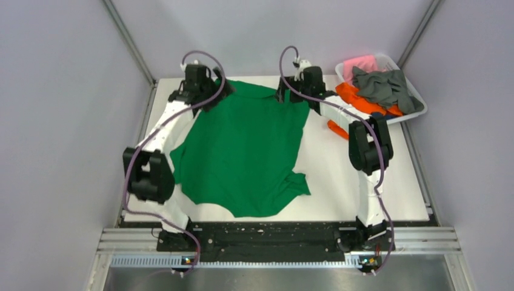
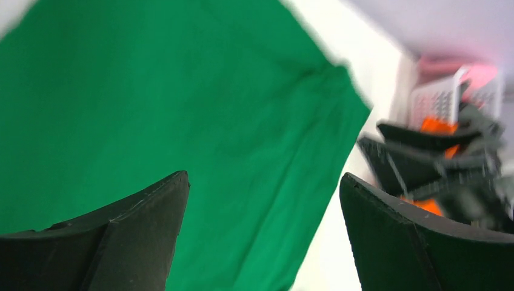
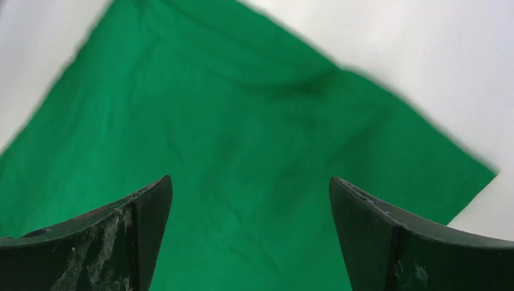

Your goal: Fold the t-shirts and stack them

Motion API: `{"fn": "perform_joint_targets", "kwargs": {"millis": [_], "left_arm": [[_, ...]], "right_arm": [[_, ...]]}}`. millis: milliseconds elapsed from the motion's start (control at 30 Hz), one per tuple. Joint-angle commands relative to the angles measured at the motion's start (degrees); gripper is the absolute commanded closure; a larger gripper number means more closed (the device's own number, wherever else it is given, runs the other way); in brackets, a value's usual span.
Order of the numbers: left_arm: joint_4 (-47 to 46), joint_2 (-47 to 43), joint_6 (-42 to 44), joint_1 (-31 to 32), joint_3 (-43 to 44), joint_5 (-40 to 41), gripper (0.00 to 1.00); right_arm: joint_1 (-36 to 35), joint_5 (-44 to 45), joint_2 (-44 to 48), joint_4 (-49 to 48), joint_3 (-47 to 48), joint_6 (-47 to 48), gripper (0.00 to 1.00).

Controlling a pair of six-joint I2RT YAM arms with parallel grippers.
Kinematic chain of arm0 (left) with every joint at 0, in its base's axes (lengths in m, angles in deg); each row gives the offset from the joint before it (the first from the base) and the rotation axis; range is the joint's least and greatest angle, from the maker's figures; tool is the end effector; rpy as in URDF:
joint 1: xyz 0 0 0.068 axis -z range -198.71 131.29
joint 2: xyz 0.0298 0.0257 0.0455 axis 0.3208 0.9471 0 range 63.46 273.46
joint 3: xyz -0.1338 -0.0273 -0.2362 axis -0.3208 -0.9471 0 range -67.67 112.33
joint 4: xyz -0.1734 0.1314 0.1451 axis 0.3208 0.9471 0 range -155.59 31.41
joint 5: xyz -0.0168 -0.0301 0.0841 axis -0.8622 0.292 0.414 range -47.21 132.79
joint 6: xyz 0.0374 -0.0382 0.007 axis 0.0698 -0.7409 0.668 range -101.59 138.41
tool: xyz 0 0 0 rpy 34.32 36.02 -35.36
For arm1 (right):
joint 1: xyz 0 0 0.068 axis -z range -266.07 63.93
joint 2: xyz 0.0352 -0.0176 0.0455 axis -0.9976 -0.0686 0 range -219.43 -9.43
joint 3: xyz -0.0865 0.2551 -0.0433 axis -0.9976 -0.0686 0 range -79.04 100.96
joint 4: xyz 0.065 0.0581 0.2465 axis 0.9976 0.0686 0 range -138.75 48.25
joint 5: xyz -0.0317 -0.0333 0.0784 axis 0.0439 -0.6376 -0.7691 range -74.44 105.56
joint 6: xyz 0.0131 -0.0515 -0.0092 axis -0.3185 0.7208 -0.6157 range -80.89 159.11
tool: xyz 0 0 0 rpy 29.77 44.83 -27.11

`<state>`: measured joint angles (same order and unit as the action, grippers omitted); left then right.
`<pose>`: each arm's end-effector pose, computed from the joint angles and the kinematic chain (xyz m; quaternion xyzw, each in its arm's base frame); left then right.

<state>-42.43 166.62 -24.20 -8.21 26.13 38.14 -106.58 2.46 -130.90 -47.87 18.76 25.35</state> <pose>0.4163 -0.0801 0.3311 -0.2235 0.8473 -0.2466 0.4139 0.4702 0.1846 0.2502 -0.1108 0.8307 0.2499 0.4850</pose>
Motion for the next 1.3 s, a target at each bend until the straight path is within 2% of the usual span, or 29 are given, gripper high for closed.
{"fn": "perform_joint_targets", "kwargs": {"millis": [0, 133, 300, 400, 533, 767, 933, 1000, 1133, 1167, 1267], "left_arm": [[6.1, -15.2, -3.8, 2.3, -18.5, 2.8, 0.01], [5.5, -30.4, -8.8, 2.8, -41.0, 3.4, 0.01], [1.7, -44.0, -13.9, 2.9, -58.7, 0.7, 0.01], [-3.0, -45.6, -15.5, 2.8, -65.3, 0.8, 0.01], [-6.2, -38.9, -15.4, 2.8, -64.4, 0.3, 0.01], [0.6, -13.6, -11.5, 1.0, -47.1, 8.1, 0.01], [6.7, 5.6, -7.7, -0.6, -27.7, 2.3, 0.01], [10.4, 12.7, -6.5, -0.6, -17.2, 2.4, 0.01], [21.2, 29.7, -2.3, -0.7, 9.5, 1.7, 0.01], [22.6, 33.5, -1.1, -0.7, 18.2, 0.8, 0.01], [24.7, 43.1, 0.5, -0.7, 34.1, -2.9, 0.01]], "right_arm": [[-2.8, -1.7, 0.8, 4.2, -5.1, 0.9, 0.01], [-5.5, 0.2, -0.8, 6.3, -6.2, 0.8, 0.01], [-7.8, 7.5, 1.6, 5.2, -13.0, -2.0, 0.01], [-7.9, 7.3, 4.5, 1.7, -19.3, -4.0, 0.01], [-8.0, 7.0, 8.2, -2.4, -28.6, -5.1, 0.01], [-10.0, 6.0, 19.0, -9.5, -46.3, -10.2, 0.01], [-13.1, 9.5, 26.9, -13.7, -56.9, -16.5, 0.01], [-14.0, 7.6, 28.7, -19.2, -60.8, -19.3, 0.01], [-15.9, 5.3, 29.1, -25.8, -63.6, -22.8, 0.01], [-16.4, 6.0, 28.8, -25.7, -62.5, -22.0, 0.01], [-17.4, 8.4, 25.7, -21.9, -57.3, -19.0, 0.01]]}}
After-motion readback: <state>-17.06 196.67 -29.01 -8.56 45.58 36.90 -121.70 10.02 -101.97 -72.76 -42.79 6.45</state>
